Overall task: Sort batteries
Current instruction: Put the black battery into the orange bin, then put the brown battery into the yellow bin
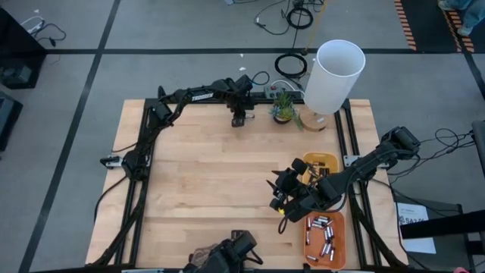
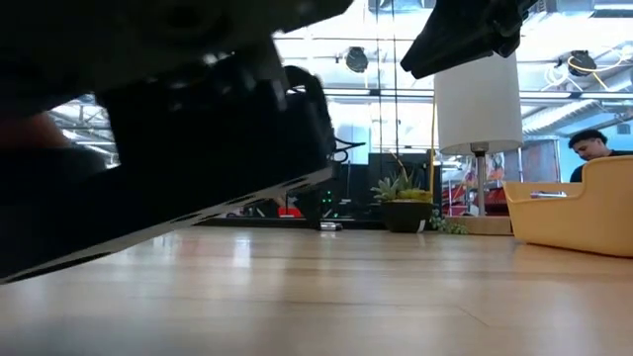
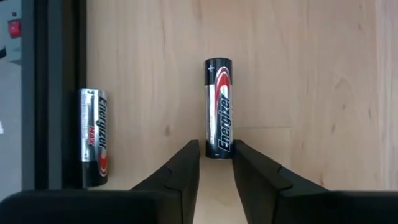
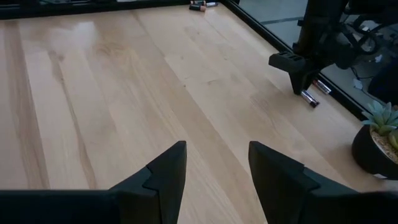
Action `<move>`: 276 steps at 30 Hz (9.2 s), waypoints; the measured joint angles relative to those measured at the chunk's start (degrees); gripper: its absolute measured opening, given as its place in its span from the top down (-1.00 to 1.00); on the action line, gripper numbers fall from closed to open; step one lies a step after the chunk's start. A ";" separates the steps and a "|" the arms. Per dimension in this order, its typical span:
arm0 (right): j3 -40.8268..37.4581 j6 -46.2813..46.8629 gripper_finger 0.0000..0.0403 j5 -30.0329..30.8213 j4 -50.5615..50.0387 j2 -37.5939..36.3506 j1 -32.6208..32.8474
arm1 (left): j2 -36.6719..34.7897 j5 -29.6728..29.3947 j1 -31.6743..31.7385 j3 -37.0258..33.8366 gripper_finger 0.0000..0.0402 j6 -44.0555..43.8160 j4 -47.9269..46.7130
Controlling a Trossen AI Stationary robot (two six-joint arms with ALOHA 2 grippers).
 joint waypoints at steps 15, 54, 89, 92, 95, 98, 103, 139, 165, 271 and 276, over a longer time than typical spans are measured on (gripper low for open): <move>0.00 -0.16 0.17 -0.02 -0.01 0.00 0.00 | 0.13 -1.66 -0.81 0.34 0.68 0.03 1.02; 4.37 2.84 0.17 25.48 -1.79 -7.02 16.07 | -10.44 22.18 -42.49 -18.44 0.78 -10.40 38.67; 6.10 -8.39 0.17 26.21 6.21 -7.26 17.99 | 17.27 -2.56 -53.99 14.78 0.32 -32.64 57.18; 6.10 -8.51 0.17 26.29 6.25 -7.26 17.99 | 17.29 -2.53 -53.99 14.75 0.24 -31.42 57.16; 6.49 -9.45 0.17 25.97 6.21 -7.26 17.99 | 17.31 -2.56 -53.99 14.73 0.21 -31.46 57.14; 6.69 -9.46 0.17 25.75 6.25 -7.26 17.99 | 16.14 -2.77 -53.78 14.67 0.20 -31.42 52.71; 6.99 -9.37 0.17 27.05 6.88 -7.50 18.06 | 12.47 -2.04 -51.87 14.45 0.20 -30.92 46.71; 6.78 13.12 0.17 8.85 -18.66 -8.46 28.04 | -6.49 -17.03 -46.80 8.20 0.23 -16.26 -4.56; 6.75 16.15 0.17 8.11 -21.13 -8.41 17.13 | -55.39 -30.10 -24.84 -48.19 0.23 -38.92 -23.44; 3.91 -8.30 0.17 -5.84 -12.26 -8.20 1.79 | -16.61 -22.31 26.14 -29.07 0.23 -41.56 -37.15; 3.91 -8.27 0.17 -5.84 -12.26 -8.20 1.79 | -14.07 -21.68 26.99 -25.81 0.23 -38.91 -38.44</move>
